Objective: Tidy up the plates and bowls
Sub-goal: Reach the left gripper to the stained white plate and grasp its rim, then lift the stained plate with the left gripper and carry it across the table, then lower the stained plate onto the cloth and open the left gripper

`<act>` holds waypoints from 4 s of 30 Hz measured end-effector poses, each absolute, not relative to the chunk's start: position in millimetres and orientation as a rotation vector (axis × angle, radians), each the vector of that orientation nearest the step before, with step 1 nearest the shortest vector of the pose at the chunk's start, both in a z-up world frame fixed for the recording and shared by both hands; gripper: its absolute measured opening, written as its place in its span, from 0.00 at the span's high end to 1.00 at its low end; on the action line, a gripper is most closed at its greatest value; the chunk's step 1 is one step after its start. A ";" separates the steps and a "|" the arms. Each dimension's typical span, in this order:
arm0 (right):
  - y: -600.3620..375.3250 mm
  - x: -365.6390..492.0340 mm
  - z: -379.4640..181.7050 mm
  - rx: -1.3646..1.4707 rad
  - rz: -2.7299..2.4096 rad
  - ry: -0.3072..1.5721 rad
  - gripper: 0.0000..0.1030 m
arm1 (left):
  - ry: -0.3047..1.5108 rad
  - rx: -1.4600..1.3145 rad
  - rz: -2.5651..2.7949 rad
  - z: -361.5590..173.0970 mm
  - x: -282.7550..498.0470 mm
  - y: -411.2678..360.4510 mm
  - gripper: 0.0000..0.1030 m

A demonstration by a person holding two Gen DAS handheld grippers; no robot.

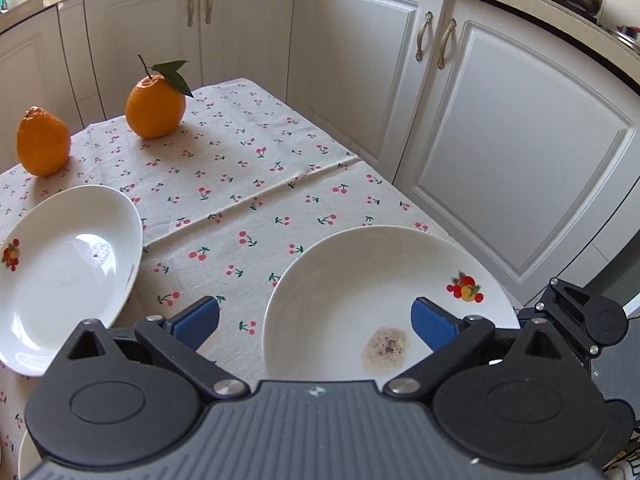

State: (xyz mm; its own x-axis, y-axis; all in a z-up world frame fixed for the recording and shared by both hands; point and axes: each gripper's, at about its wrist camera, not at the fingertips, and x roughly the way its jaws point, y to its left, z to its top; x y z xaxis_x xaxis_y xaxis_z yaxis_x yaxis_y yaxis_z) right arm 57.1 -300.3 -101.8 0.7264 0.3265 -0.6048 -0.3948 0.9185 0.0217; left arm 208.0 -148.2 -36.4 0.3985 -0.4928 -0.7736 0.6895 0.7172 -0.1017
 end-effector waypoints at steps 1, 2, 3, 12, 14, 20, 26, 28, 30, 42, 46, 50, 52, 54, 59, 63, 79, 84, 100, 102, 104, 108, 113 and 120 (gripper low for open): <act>-301.0 57.2 -101.8 -0.111 0.401 0.643 0.00 | 0.907 0.253 -0.764 -38.4 212.2 -151.1 0.03; -301.7 57.7 -101.7 -0.112 0.403 0.643 0.00 | 0.927 0.256 -0.776 -40.5 215.8 -153.7 0.03; -302.4 58.1 -101.5 -0.115 0.406 0.643 0.00 | 0.945 0.261 -0.788 -42.7 219.0 -156.7 0.05; -306.6 62.6 -101.9 -0.124 0.425 0.635 0.00 | 1.052 0.297 -0.842 -58.4 238.7 -173.7 0.23; -306.7 63.5 -101.7 -0.127 0.430 0.634 0.00 | 1.066 0.309 -0.852 -60.7 239.5 -175.0 0.29; -307.1 66.0 -101.6 -0.129 0.440 0.635 0.00 | 1.091 0.340 -0.864 -63.5 242.4 -176.9 0.34; -303.9 68.9 -101.3 -0.139 0.446 0.641 0.00 | 1.102 0.359 -0.877 -64.0 244.9 -178.3 0.34; -304.6 69.2 -101.4 -0.137 0.450 0.645 0.00 | 1.102 0.360 -0.881 -64.0 245.7 -178.0 0.35; -304.3 70.0 -100.7 -0.138 0.448 0.654 0.00 | 1.102 0.362 -0.884 -63.8 245.6 -177.5 0.36; -305.3 65.1 -99.8 -0.141 0.445 0.667 0.06 | 1.100 0.361 -0.897 -63.9 245.9 -177.5 0.35; -303.6 65.9 -98.1 -0.148 0.438 0.678 0.06 | 1.099 0.358 -0.900 -63.9 245.9 -176.8 0.36; -302.8 65.0 -96.4 -0.161 0.441 0.682 0.07 | 1.094 0.356 -0.910 -62.0 244.7 -174.7 0.39; -303.5 66.0 -94.6 -0.159 0.445 0.684 0.07 | 1.088 0.350 -0.910 -59.5 244.4 -173.8 0.39; -305.1 68.4 -92.2 -0.155 0.451 0.686 0.07 | 1.082 0.345 -0.909 -56.5 245.1 -173.5 0.39; -311.8 77.7 -83.7 -0.163 0.465 0.674 0.07 | 1.061 0.319 -0.904 -47.8 253.1 -173.4 0.39; -319.9 91.6 -78.9 -0.174 0.471 0.661 0.07 | 1.040 0.301 -0.896 -43.5 265.9 -176.6 0.39; -344.5 151.1 -89.0 -0.176 0.418 0.677 0.07 | 0.998 0.261 -0.892 -54.3 328.8 -207.5 0.39; -346.4 160.5 -95.3 -0.170 0.410 0.687 0.07 | 1.006 0.265 -0.884 -62.0 337.3 -211.5 0.39; -346.6 164.3 -96.5 -0.168 0.378 0.686 0.06 | 0.993 0.277 -0.855 -69.5 344.6 -214.9 0.36; -348.1 162.1 -94.5 -0.155 0.378 0.682 0.06 | 0.986 0.283 -0.849 -67.9 342.3 -215.1 0.33; -349.6 157.0 -90.5 -0.136 0.377 0.671 0.01 | 0.972 0.288 -0.843 -64.1 338.9 -213.8 0.31; -346.2 142.6 -81.1 -0.131 0.349 0.652 0.00 | 0.943 0.291 -0.815 -52.5 328.7 -205.6 0.27; -335.3 123.5 -70.3 -0.119 0.285 0.634 0.00 | 0.905 0.271 -0.779 -30.0 305.9 -188.4 0.26; -319.6 102.9 -54.0 -0.063 0.263 0.572 0.00 | 0.819 0.311 -0.719 -0.8 252.7 -164.9 0.22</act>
